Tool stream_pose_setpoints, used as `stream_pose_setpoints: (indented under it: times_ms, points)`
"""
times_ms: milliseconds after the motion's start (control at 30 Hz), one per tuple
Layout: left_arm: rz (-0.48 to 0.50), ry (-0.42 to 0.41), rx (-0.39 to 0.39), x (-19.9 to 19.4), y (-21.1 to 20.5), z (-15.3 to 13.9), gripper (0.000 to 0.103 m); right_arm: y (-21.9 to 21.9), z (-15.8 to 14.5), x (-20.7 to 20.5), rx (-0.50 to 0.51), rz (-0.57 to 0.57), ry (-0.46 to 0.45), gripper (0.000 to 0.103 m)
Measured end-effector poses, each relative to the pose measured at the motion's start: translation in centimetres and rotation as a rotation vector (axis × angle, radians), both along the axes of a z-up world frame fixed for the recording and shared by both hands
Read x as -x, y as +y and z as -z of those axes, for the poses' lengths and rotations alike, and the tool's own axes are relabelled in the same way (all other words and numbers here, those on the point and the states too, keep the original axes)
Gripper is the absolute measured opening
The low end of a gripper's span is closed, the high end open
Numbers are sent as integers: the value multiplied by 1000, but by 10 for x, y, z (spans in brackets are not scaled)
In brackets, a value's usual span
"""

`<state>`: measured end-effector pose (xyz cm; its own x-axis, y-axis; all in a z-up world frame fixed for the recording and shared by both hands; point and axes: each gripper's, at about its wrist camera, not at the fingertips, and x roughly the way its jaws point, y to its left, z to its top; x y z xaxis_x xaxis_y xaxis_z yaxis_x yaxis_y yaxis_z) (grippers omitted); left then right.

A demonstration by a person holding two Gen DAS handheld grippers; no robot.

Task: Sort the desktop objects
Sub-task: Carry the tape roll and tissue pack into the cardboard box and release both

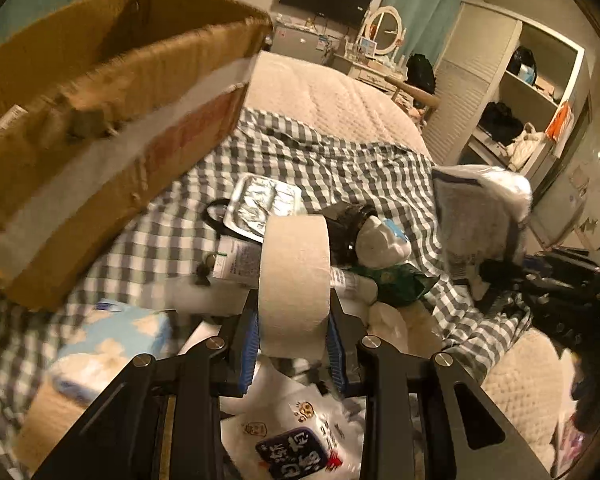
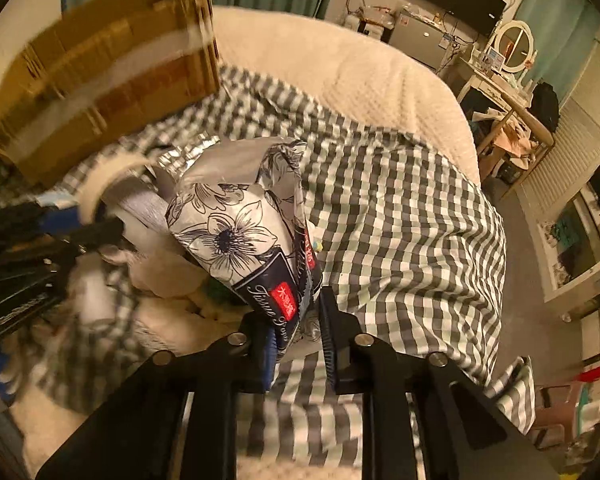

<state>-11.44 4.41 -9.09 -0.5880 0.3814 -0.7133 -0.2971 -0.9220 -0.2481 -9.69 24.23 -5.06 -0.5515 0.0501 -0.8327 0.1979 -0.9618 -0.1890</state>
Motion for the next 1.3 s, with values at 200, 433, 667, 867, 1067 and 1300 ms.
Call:
stream_pose_setpoints:
  times_ms: [200, 433, 667, 867, 1067, 1300]
  points:
    - [-14, 6, 66, -14, -7, -14, 29, 1, -23, -21, 75, 23, 35, 16]
    - [-10, 98, 70, -30, -24, -78, 29, -10, -41, -42, 128, 22, 61, 16]
    - [-20, 193, 33, -33, -37, -137, 29, -19, -67, -57, 190, 21, 97, 16]
    - [-21, 233, 99, -35, -32, -158, 29, -28, -97, -67, 198, 9, 145, 16]
    - [-36, 167, 26, -22, -59, -178, 29, -33, -117, -68, 219, 6, 164, 16]
    - [-108, 211, 62, -6, -109, -224, 29, -51, -149, -59, 305, -23, 190, 16]
